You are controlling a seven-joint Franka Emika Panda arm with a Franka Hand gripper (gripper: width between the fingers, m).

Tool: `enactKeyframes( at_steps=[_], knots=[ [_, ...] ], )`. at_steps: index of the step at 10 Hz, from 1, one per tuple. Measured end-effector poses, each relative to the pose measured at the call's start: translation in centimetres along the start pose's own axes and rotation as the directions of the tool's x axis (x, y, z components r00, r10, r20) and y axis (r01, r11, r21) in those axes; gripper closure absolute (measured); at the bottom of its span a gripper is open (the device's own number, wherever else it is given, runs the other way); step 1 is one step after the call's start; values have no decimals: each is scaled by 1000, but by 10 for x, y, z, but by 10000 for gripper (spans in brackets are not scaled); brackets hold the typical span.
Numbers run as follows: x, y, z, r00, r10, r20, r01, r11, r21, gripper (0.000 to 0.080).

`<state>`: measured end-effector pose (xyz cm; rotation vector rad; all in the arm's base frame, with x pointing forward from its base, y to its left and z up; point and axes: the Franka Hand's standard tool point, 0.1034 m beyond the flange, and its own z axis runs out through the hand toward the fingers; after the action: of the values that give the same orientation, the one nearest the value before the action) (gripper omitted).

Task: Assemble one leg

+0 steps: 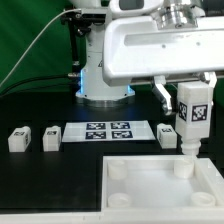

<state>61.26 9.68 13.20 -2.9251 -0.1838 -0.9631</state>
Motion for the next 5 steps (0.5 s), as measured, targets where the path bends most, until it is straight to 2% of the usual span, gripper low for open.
enactKeyframes(
  at_steps=[2, 5],
  knots=[
    [-4, -16, 17, 1000, 7, 11, -7, 1000, 12, 509],
    [-16, -29, 36, 999, 26, 29, -26, 1000, 15, 509]
  ],
)
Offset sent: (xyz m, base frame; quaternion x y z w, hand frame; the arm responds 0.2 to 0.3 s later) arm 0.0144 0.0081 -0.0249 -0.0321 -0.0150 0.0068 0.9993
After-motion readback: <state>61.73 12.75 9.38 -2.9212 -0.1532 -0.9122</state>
